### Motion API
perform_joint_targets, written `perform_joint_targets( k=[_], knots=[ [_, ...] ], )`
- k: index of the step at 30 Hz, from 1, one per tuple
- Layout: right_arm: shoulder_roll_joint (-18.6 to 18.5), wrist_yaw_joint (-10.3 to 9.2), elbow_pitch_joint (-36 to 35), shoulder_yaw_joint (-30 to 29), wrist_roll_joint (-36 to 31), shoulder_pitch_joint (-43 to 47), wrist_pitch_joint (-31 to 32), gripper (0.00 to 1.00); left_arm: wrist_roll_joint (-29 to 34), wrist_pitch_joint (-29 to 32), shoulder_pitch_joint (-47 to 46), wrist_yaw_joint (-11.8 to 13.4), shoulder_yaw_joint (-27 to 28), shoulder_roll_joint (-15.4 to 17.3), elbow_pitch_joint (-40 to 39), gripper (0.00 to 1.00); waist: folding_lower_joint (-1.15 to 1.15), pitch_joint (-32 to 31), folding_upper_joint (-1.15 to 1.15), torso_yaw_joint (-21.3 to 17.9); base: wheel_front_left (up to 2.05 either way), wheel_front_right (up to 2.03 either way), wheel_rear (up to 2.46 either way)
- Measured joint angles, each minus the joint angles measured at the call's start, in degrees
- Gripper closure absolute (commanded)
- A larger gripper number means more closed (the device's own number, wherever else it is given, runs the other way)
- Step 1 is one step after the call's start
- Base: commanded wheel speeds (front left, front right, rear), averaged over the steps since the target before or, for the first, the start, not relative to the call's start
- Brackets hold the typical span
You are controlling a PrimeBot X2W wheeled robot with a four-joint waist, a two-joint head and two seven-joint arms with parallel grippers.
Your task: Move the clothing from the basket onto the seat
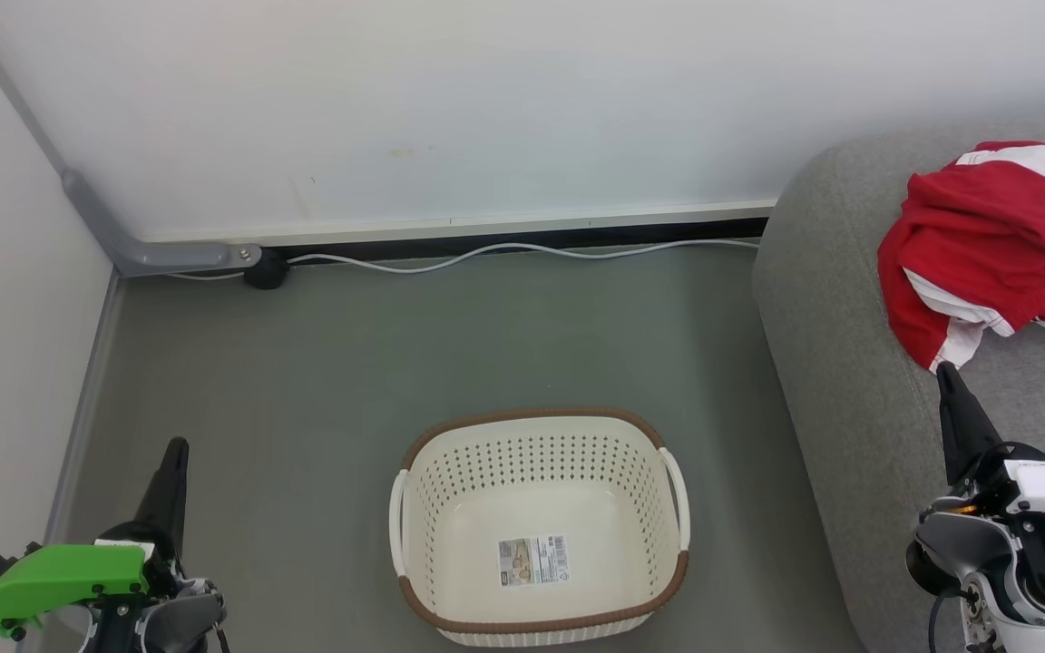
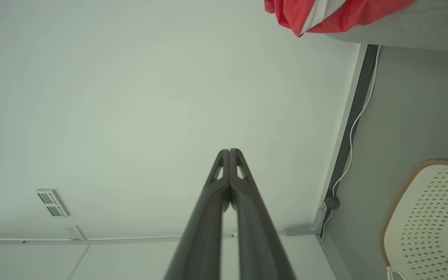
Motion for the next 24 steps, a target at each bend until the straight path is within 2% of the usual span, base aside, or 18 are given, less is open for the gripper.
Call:
perform_joint_targets(
  k=[24],
  knots=[
    [0.0,0.01,0.0,0.1,0.0,0.0,0.0,1.00,0.0,0.0,0.0,0.0,0.0,0.0,-0.1,1.00,0.00,0.0,0.00,0.0,0.00,0.00,0.00]
  ],
)
